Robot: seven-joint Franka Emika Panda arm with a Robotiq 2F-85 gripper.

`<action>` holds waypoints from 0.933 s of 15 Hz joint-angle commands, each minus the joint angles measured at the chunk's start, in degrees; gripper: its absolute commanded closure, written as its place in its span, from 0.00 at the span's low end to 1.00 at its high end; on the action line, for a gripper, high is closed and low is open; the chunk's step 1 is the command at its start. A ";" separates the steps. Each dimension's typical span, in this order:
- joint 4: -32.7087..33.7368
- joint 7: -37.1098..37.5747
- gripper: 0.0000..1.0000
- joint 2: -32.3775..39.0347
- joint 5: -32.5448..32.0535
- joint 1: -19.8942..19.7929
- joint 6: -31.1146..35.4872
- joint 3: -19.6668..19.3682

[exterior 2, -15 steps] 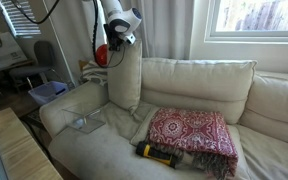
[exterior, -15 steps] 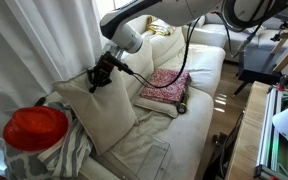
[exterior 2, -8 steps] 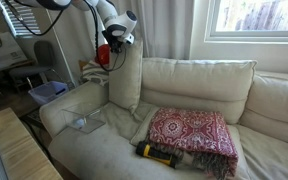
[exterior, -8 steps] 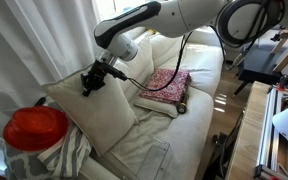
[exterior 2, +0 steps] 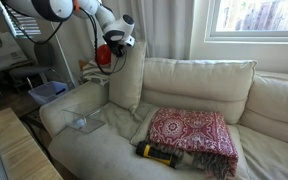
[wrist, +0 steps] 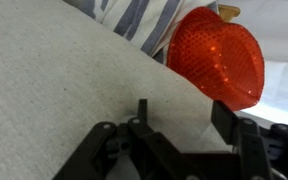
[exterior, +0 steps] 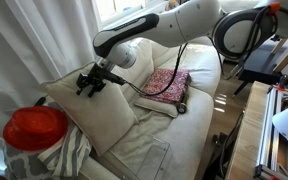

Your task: Put the pillow upright and move it to the left

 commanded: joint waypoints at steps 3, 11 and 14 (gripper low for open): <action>-7.85 9.43 0.00 -8.41 -1.99 -2.47 -9.92 -5.29; -23.02 2.99 0.00 -26.40 -3.97 -12.67 -33.18 -5.92; -29.64 -1.09 0.00 -33.73 -5.01 -15.81 -35.53 -6.98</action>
